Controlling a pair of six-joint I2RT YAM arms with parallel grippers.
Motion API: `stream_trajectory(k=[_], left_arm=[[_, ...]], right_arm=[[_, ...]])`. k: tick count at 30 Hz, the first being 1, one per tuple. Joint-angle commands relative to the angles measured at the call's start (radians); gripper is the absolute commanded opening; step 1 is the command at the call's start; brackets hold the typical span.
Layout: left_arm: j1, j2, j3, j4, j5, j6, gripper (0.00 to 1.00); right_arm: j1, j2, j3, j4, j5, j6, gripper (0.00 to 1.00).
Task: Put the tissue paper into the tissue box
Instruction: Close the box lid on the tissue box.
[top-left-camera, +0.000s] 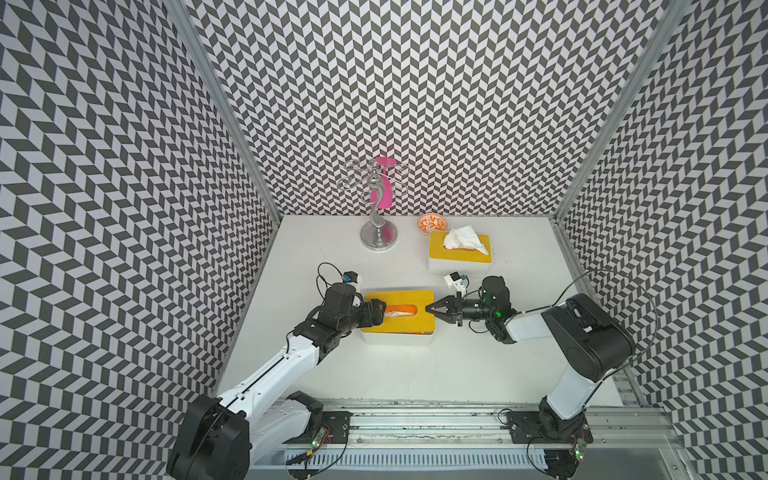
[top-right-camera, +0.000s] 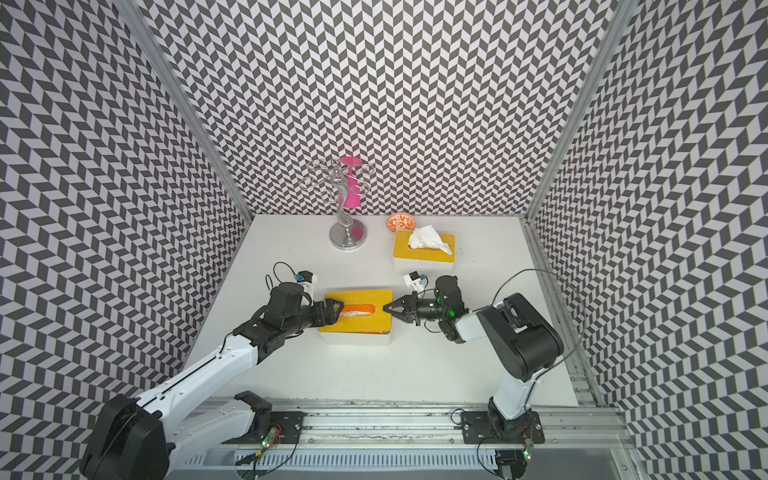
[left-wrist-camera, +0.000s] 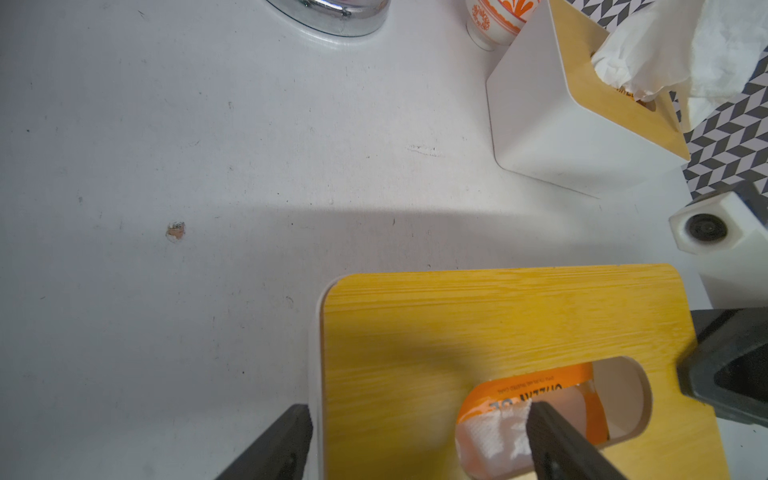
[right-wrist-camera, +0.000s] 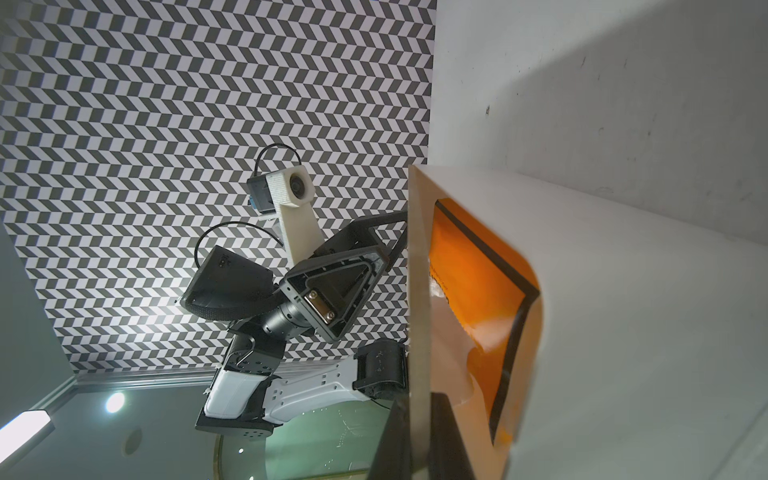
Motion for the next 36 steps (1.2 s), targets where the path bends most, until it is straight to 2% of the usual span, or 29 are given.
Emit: stream_trajectory(k=[1, 23, 36], left_arm=[[0.006, -0.006, 0.017, -0.002, 0.007, 0.006, 0.85], [0.008, -0.065, 0.017, -0.013, -0.008, 0.006, 0.87], [0.008, -0.088, 0.015, -0.015, -0.018, 0.006, 0.93]], right_arm=[[-0.003, -0.015, 0.008, -0.045, -0.008, -0.003, 0.00], [-0.002, -0.083, 0.021, -0.022, 0.003, 0.057, 0.00], [-0.002, -0.106, 0.019, -0.011, 0.009, 0.066, 0.00]])
